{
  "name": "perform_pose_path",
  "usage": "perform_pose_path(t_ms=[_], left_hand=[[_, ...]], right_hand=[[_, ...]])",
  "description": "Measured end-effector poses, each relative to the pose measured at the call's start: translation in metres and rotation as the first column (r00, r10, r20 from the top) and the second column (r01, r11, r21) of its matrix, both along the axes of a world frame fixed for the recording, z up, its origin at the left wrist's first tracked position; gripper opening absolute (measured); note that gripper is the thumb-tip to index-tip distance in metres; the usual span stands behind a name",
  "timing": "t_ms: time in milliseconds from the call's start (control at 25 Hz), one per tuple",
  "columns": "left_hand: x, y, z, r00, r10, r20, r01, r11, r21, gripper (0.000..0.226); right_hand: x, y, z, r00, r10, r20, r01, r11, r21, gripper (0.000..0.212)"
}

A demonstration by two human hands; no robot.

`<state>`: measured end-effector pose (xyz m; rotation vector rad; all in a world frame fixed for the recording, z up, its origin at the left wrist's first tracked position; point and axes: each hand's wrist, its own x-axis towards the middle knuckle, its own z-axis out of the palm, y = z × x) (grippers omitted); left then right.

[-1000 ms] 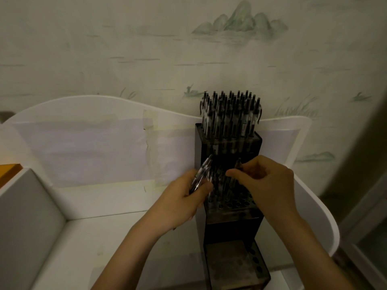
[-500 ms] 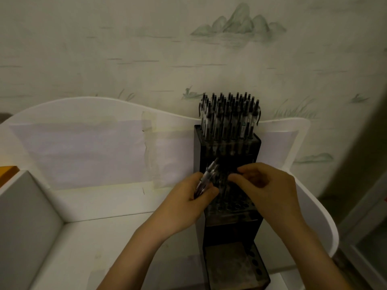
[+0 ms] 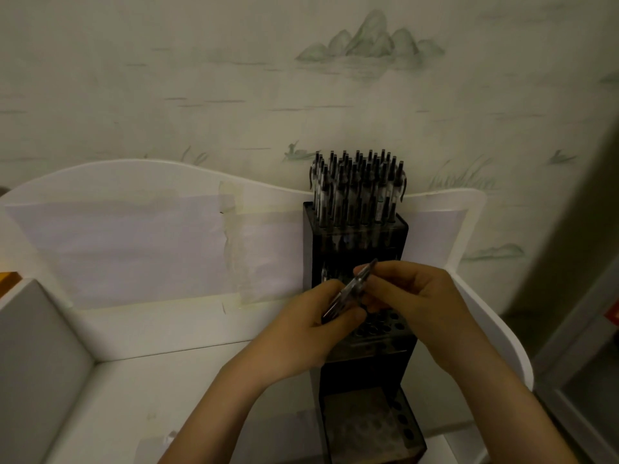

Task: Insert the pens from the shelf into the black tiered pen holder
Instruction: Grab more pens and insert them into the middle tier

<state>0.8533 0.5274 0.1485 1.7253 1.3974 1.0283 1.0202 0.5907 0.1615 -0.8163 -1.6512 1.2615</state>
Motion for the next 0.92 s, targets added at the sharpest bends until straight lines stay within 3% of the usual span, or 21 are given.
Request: perform_pose_path(t_ms=[160,280,480,560,920], left_hand=[[-0.009,0.001,0.002,0.999,0.047,-0.02,-0.048,0.999,-0.019,0.015],[-0.014,0.002,-0.002,0.993,0.114,0.016,-0.114,0.993,-0.034,0.018],[-0.011,0.006,-0.005,0.975,0.212,0.06,-0.211,0.977,-0.023,0.019],[-0.012,0.006,-0.005,0.976,0.208,0.069,-0.208,0.978,-0.015,0.02],[-0.012,0.003,-0.005,0.977,0.209,0.044,-0.211,0.976,0.056,0.015]], right_hand=[[0.007,0.0,0.018,0.943,-0.193,-0.272,0.169,0.979,-0.11,0.012],[0.021,-0.001,0.033,0.878,-0.324,-0.352,0.357,0.934,0.029,0.012],[0.025,-0.002,0.019,0.885,-0.464,-0.043,0.443,0.81,0.384,0.009],[0.023,-0.001,0.01,0.877,-0.479,0.03,0.424,0.802,0.422,0.01],[0.011,0.005,-0.01,0.875,-0.477,0.081,0.381,0.782,0.494,0.017]])
